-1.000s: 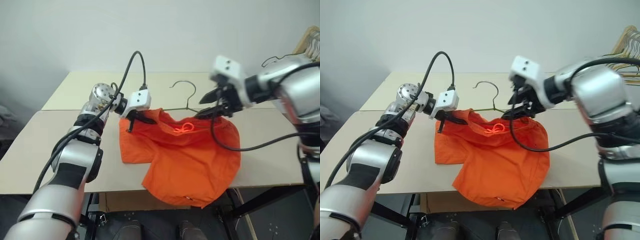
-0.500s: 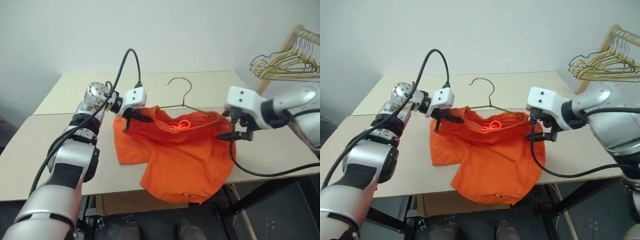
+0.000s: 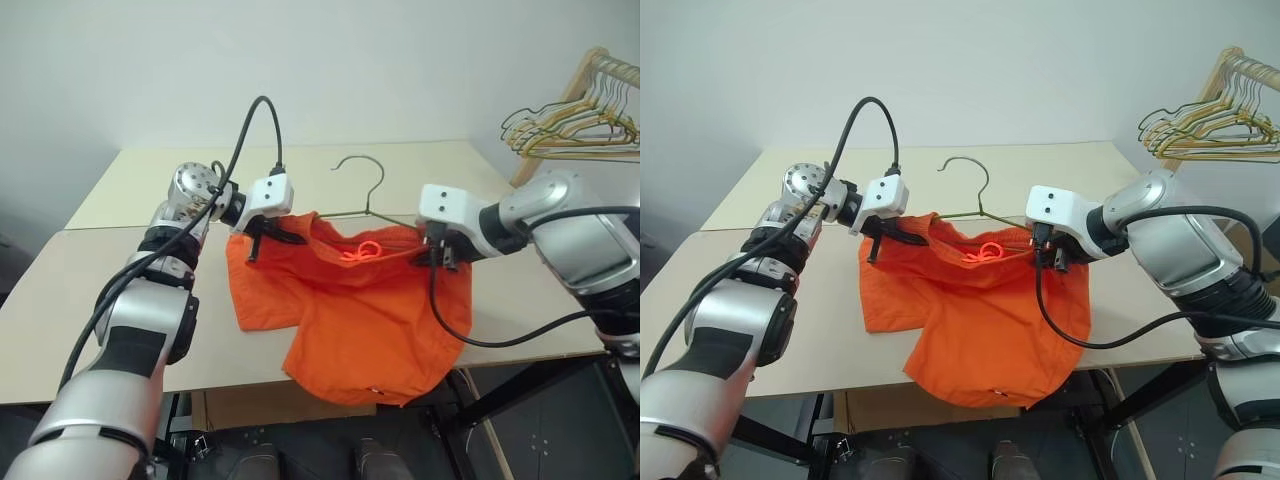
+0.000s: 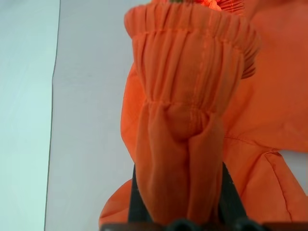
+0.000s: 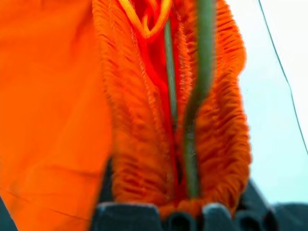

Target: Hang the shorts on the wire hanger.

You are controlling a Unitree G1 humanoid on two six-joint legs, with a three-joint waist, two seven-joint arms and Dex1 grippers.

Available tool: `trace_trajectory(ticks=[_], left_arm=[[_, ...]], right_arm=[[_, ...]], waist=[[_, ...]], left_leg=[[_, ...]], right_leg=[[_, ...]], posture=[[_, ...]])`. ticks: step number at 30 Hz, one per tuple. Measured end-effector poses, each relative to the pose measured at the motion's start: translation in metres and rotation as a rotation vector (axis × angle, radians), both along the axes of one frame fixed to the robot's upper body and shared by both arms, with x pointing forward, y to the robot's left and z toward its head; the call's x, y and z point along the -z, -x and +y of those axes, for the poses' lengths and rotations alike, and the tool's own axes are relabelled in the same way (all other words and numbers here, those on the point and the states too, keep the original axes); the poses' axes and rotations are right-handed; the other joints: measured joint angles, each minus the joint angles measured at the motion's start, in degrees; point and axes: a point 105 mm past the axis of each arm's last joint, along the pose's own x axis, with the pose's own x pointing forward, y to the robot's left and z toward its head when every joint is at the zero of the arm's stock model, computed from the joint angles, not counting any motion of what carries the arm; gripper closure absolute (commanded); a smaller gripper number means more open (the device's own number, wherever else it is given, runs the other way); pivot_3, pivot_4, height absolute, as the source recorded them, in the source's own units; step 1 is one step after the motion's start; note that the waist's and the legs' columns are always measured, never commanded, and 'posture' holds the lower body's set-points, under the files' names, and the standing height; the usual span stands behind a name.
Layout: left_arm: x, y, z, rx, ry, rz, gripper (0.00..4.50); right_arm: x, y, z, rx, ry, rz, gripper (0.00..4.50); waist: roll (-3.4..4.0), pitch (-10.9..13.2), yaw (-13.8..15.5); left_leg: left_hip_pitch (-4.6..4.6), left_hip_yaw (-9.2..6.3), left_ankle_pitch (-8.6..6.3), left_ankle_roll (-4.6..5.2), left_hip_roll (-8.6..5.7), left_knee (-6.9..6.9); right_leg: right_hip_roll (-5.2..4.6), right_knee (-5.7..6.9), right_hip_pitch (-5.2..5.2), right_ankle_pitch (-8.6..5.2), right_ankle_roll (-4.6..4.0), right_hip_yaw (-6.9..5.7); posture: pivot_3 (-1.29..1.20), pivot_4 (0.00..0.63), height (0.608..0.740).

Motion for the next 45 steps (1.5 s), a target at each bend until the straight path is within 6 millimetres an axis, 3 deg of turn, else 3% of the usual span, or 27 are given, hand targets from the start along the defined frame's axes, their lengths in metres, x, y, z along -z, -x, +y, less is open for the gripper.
trace_trajectory(ticks=[1,5,9,12,18,20,23,26,29,32,37,40,45], left_arm=[[0.000,0.000,0.000,0.003,0.000,-0.003,4.50],[0.001,0.001,0.000,0.015,-0.002,-0.016,4.50],[0.001,0.002,0.000,0.025,0.025,-0.016,3.48],[-0.008,0.003,-0.001,0.031,0.091,-0.023,2.44],[-0.040,-0.003,0.001,-0.031,0.295,-0.043,0.45],[-0.058,-0.005,0.005,-0.063,0.392,-0.054,0.02],[-0.085,-0.007,0.008,-0.126,0.566,-0.035,0.02],[-0.105,0.003,0.010,-0.150,0.751,0.047,0.02],[-0.096,0.023,0.013,-0.168,0.851,0.157,0.02],[-0.080,0.043,0.003,-0.196,0.898,0.259,0.02],[-0.093,0.065,-0.010,-0.164,0.920,0.247,0.02],[-0.094,0.068,-0.015,-0.161,0.935,0.249,0.02],[-0.091,0.068,-0.017,-0.173,0.931,0.262,0.02]], right_arm=[[0.000,0.000,0.000,0.001,0.003,-0.001,4.48],[0.001,0.002,0.000,-0.009,0.008,0.012,4.48],[0.005,0.009,0.000,-0.008,-0.011,0.059,4.50],[0.013,0.019,-0.003,0.035,-0.077,0.138,4.50],[0.033,0.051,-0.023,0.240,-0.251,0.298,4.50],[0.044,0.064,-0.033,0.353,-0.313,0.342,4.50],[0.055,0.076,-0.046,0.531,-0.387,0.355,4.50],[0.057,0.084,-0.062,0.676,-0.479,0.311,4.50],[0.052,0.089,-0.088,0.824,-0.577,0.215,4.50],[0.045,0.093,-0.121,1.010,-0.676,0.082,4.50],[0.036,0.095,-0.161,1.240,-0.715,-0.056,4.50],[0.033,0.087,-0.186,1.399,-0.749,-0.102,4.50],[0.018,0.077,-0.218,1.587,-0.830,-0.123,4.50]], waist=[[0.00,0.00,0.00],[0.00,0.00,-0.03],[0.00,0.00,0.01],[0.00,0.00,0.12],[-0.01,0.00,1.10],[-0.01,0.00,1.28],[-0.02,-0.01,1.25],[0.02,-0.03,0.78],[0.08,-0.07,0.04],[0.06,-0.07,-0.24],[0.10,-0.09,-1.21],[0.26,-0.20,-2.37],[0.33,-0.22,-3.90]], left_leg=[[0.01,0.00,0.00,0.00,0.00,0.00],[0.03,-0.01,0.00,0.00,0.01,0.00],[0.00,-0.02,0.00,0.00,0.01,0.00],[-0.02,-0.02,0.00,0.00,-0.01,0.00],[-0.01,-0.07,0.00,0.00,-0.01,0.01],[0.02,-0.09,0.00,0.00,-0.01,0.02],[0.04,-0.12,0.00,-0.01,-0.01,0.09],[0.07,-0.13,0.00,-0.01,-0.01,0.13],[0.21,-0.18,0.00,-0.01,0.01,0.11],[0.40,-0.22,0.00,-0.01,0.00,0.11],[1.70,-0.18,0.00,-0.02,-0.02,-0.50],[2.07,-0.16,-0.01,-0.02,-0.02,-0.74],[2.06,-0.16,-0.01,0.00,-0.17,-1.10]], right_leg=[[0.00,0.02,0.00,0.00,0.01,0.00],[0.01,0.03,0.00,0.00,0.00,0.00],[0.01,0.02,0.00,0.01,-0.02,0.00],[-0.01,0.00,0.00,0.01,-0.02,0.00],[0.00,0.02,0.03,0.00,-0.01,-0.02],[0.00,0.03,0.06,0.00,0.00,-0.03],[0.00,0.08,0.10,-0.07,0.14,-0.04],[-0.01,0.10,0.15,-0.25,0.45,-0.01],[-0.01,0.12,0.29,-0.25,0.45,-0.01],[-0.01,0.09,0.52,-0.25,0.45,-0.03],[-0.02,-0.50,1.81,-0.31,0.46,-0.03],[-0.02,-0.85,2.22,-0.51,0.12,-0.01],[-0.06,-1.07,2.18,-0.32,0.46,0.20]], posture=[[0.04,0.000,0.740],[0.04,0.000,0.740],[0.04,0.000,0.740],[0.04,0.000,0.740],[0.03,0.000,0.740],[0.02,0.000,0.740],[0.00,0.000,0.740],[-0.02,0.000,0.740],[-0.04,0.000,0.740],[-0.05,0.000,0.740],[-0.06,0.000,0.740],[-0.06,0.000,0.740],[-0.05,0.000,0.740]])
